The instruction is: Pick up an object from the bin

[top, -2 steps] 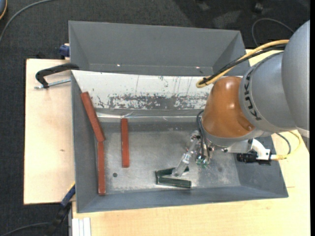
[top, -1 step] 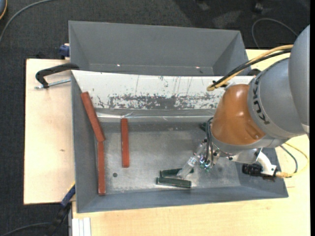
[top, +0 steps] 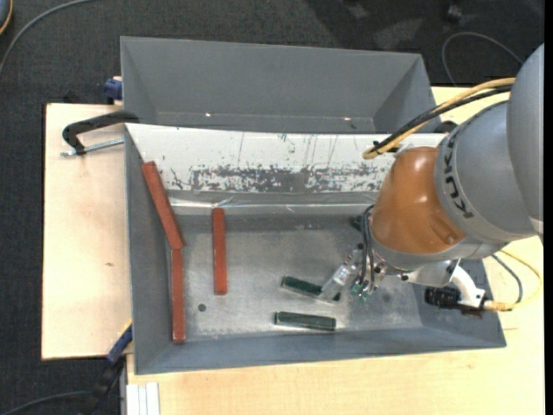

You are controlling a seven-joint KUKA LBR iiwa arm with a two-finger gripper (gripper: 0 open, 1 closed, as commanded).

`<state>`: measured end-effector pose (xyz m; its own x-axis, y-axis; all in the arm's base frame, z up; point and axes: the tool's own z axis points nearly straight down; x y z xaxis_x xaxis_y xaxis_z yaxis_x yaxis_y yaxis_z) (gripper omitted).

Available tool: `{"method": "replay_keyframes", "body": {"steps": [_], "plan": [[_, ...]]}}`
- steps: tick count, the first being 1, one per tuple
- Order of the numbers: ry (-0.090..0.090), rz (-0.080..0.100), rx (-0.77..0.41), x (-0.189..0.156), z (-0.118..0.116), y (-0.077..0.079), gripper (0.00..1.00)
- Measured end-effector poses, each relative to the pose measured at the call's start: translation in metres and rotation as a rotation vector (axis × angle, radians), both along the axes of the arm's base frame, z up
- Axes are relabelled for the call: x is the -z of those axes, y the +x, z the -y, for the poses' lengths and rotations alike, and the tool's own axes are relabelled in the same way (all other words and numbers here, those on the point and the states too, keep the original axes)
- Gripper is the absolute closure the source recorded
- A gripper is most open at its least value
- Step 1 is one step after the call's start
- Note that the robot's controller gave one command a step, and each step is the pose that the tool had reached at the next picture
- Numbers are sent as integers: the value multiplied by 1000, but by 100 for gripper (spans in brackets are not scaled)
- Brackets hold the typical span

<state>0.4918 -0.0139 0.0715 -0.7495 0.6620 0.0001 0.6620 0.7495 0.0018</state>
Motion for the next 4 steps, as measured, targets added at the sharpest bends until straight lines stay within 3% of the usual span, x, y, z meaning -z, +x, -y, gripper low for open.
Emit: {"method": "replay_keyframes", "body": {"steps": [1,2,3,4], "plan": [[0,1,1,0,0,0,0],[-5,9,-582,0,28,95,0],[-10,7,-1039,-41,110,77,0],[-6,8,-1158,1,135,92,0]]}}
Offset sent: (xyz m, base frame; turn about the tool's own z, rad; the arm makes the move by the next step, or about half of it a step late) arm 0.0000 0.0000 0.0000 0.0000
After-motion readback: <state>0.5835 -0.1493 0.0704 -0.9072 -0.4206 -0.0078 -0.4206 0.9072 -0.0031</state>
